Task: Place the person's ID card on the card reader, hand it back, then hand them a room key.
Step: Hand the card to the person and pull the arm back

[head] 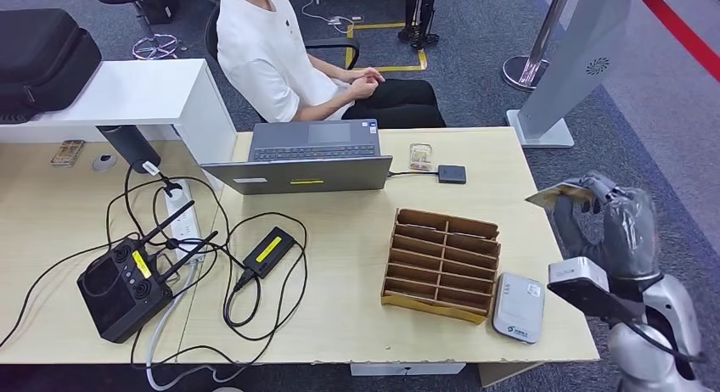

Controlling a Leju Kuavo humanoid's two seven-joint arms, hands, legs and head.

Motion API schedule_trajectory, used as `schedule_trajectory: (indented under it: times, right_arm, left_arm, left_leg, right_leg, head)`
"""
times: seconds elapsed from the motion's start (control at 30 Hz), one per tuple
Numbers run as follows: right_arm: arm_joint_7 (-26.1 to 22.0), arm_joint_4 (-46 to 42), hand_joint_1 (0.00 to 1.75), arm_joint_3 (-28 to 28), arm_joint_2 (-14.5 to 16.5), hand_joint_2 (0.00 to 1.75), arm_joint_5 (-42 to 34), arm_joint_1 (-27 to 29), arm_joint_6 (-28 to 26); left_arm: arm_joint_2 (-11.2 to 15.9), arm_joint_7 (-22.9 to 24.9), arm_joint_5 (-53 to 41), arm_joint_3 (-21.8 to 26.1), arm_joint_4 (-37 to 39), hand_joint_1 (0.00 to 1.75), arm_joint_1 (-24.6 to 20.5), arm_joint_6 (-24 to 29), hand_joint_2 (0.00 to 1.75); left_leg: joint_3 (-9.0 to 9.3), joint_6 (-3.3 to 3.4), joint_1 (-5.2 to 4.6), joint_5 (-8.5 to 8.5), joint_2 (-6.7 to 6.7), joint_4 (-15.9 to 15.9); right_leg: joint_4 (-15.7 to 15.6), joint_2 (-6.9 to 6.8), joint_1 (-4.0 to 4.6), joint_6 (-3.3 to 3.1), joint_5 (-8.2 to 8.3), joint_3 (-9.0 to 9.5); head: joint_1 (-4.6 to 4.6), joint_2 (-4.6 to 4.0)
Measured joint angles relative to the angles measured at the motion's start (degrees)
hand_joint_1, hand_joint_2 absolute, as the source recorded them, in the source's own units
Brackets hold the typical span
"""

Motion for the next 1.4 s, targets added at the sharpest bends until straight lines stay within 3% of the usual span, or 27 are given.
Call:
schedule_trajectory:
  times: [0.17, 0.33, 0.63, 0.87, 1.1, 1.37, 1.4]
  right_arm:
    - [3.47, 2.13, 1.75, 4.83, -1.4, 1.75, 6.44, -11.54, -1.7]
    - [8.28, 9.15, 1.75, 11.78, -0.59, 1.75, 13.56, -23.66, -3.04]
    - [15.82, 29.83, 1.75, 23.44, 8.39, 1.75, 25.75, -39.38, -8.38]
    - [20.56, 44.56, 1.75, 28.57, 16.39, 1.75, 32.46, -45.06, -12.34]
    - [22.09, 56.79, 1.75, 31.51, 23.54, 1.75, 35.58, -48.24, -14.3]
    - [21.86, 62.4, 1.75, 32.33, 26.97, 1.75, 35.46, -48.7, -14.8]
    - [21.74, 62.71, 1.31, 32.39, 27.13, 1.75, 35.48, -48.7, -14.81]
  left_arm:
    - [-0.34, 0.59, -1.08, -1.4, 0.0, 0.0, -0.51, 0.23, 1.75]
    - [-0.57, 0.71, -2.39, -3.15, 0.01, 0.0, -1.07, 0.1, 1.75]
    - [-0.97, 1.62, -4.56, -6.98, 0.05, 0.0, -2.04, -0.35, 1.75]
    - [-1.17, 3.21, -6.12, -9.46, 0.19, 0.0, -2.8, -0.97, 1.75]
    - [-1.2, 6.82, -6.61, -11.41, 0.22, 0.0, -4.74, -5.25, 1.75]
    - [-1.2, 6.61, -6.61, -12.05, 0.28, 0.0, -4.82, -5.36, 1.75]
    - [-1.2, 6.59, -6.61, -12.08, 0.31, 0.0, -4.83, -5.36, 1.75]
  left_leg:
    - [0.0, -0.01, 0.0, 0.1, -0.02, 0.0]
    - [0.0, -0.06, 0.02, 0.17, -0.07, -0.01]
    - [-0.01, -0.12, 0.06, 0.22, -0.13, -0.02]
    - [-0.06, -0.13, 0.07, 0.23, -0.23, -0.02]
    - [-0.09, -0.19, 0.07, 0.27, -0.27, -0.02]
    - [-0.11, -0.2, 0.06, 0.27, -0.32, -0.02]
    - [-0.11, -0.2, 0.06, 0.27, -0.32, -0.02]
  right_leg:
    - [0.02, 0.0, 0.0, 0.0, 0.03, 0.0]
    - [0.06, -0.02, 0.01, -0.01, 0.05, 0.0]
    - [0.11, -0.06, 0.04, -0.04, 0.06, -0.01]
    - [0.11, -0.15, 0.03, -0.04, 0.06, -0.03]
    - [0.11, -0.18, 0.04, -0.04, 0.06, -0.07]
    - [0.1, -0.2, 0.03, -0.04, 0.06, -0.08]
    - [0.1, -0.2, 0.03, -0.04, 0.06, -0.08]
  head:
    - [-0.01, 0.0]
    - [-0.01, 0.0]
    - [0.0, 0.0]
    - [0.01, 0.0]
    - [0.0, 0.0]
    - [0.0, 0.0]
    - [0.0, 0.0]
